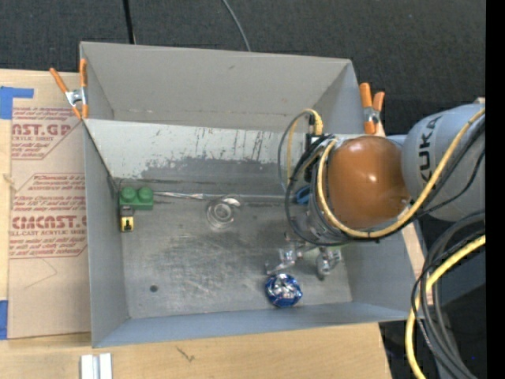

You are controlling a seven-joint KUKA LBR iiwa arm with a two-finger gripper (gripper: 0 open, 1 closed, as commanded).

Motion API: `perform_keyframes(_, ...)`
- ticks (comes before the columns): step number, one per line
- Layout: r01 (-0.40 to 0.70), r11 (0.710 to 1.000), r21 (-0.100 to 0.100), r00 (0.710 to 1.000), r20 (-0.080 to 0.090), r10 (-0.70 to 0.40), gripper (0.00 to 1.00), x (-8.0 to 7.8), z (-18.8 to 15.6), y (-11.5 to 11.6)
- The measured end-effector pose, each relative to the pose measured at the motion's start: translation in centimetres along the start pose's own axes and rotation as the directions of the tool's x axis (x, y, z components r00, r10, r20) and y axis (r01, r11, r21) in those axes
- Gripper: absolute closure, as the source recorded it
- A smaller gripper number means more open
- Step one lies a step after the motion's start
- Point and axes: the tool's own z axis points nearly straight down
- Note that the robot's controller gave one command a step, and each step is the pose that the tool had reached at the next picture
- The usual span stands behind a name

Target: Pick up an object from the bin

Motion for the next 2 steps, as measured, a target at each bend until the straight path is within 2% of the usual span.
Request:
perform_keyframes(1, -0.002, 1.000, -0.003, 1.000, -0.005, 0.002, 1.00, 0.2, -0.2, -0.1)
perform_keyframes(2, -0.107, 0.994, -0.001, 0.994, -0.003, 0.107, 1.00, -0.3, -9.9, 0.6)
